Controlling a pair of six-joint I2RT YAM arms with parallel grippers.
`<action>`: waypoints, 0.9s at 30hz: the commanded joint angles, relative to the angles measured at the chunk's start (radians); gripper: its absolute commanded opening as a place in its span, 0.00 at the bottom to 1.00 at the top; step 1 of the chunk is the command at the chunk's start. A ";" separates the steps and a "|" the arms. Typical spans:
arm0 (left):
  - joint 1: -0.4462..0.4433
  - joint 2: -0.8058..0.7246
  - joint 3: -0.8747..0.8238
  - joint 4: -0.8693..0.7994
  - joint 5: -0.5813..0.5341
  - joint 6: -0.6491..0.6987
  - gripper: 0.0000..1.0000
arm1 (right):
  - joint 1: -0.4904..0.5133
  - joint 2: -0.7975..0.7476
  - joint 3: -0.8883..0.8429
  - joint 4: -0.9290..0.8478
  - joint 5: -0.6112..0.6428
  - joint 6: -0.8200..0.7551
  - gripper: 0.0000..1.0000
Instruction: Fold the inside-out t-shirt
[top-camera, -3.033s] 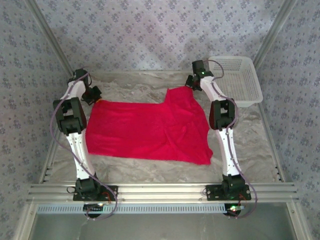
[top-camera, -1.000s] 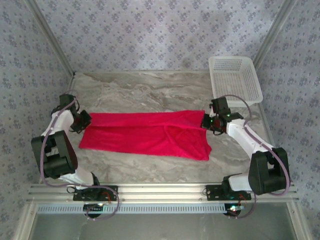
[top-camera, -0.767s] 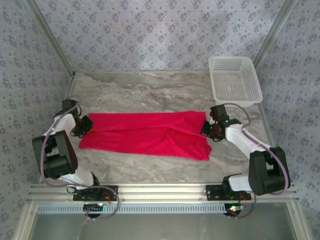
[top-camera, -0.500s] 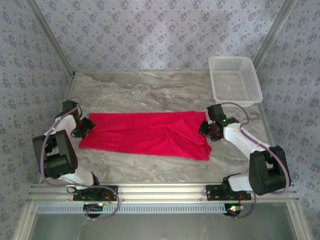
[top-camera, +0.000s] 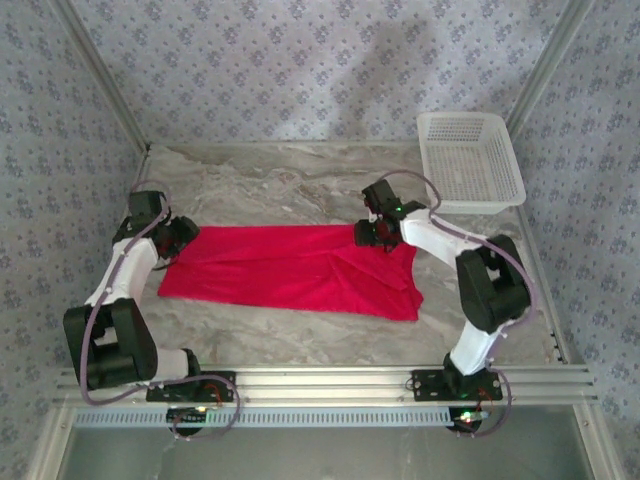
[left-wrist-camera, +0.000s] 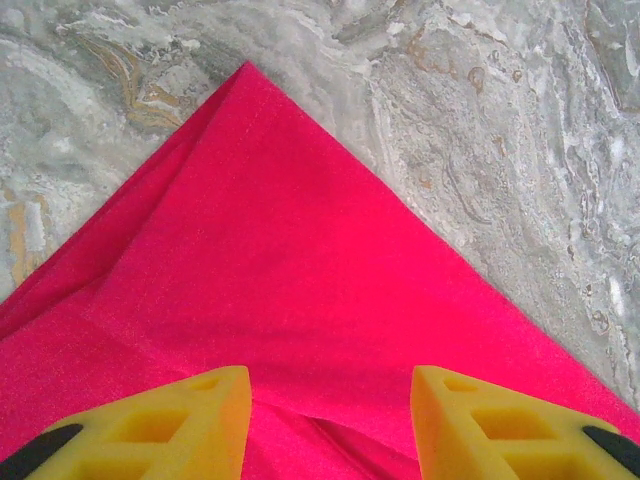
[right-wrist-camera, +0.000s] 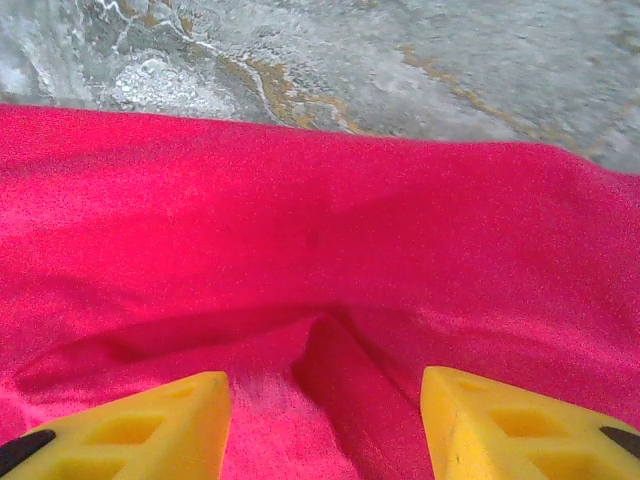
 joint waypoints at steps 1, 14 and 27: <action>0.001 0.004 -0.015 0.002 0.008 -0.001 0.45 | 0.011 0.032 0.057 -0.027 -0.035 -0.059 0.55; 0.002 0.018 -0.023 0.003 0.014 0.005 0.45 | 0.039 -0.013 0.022 -0.031 -0.086 -0.020 0.00; -0.002 -0.008 -0.031 0.011 0.029 -0.025 0.44 | 0.269 -0.274 -0.255 0.001 -0.038 0.246 0.05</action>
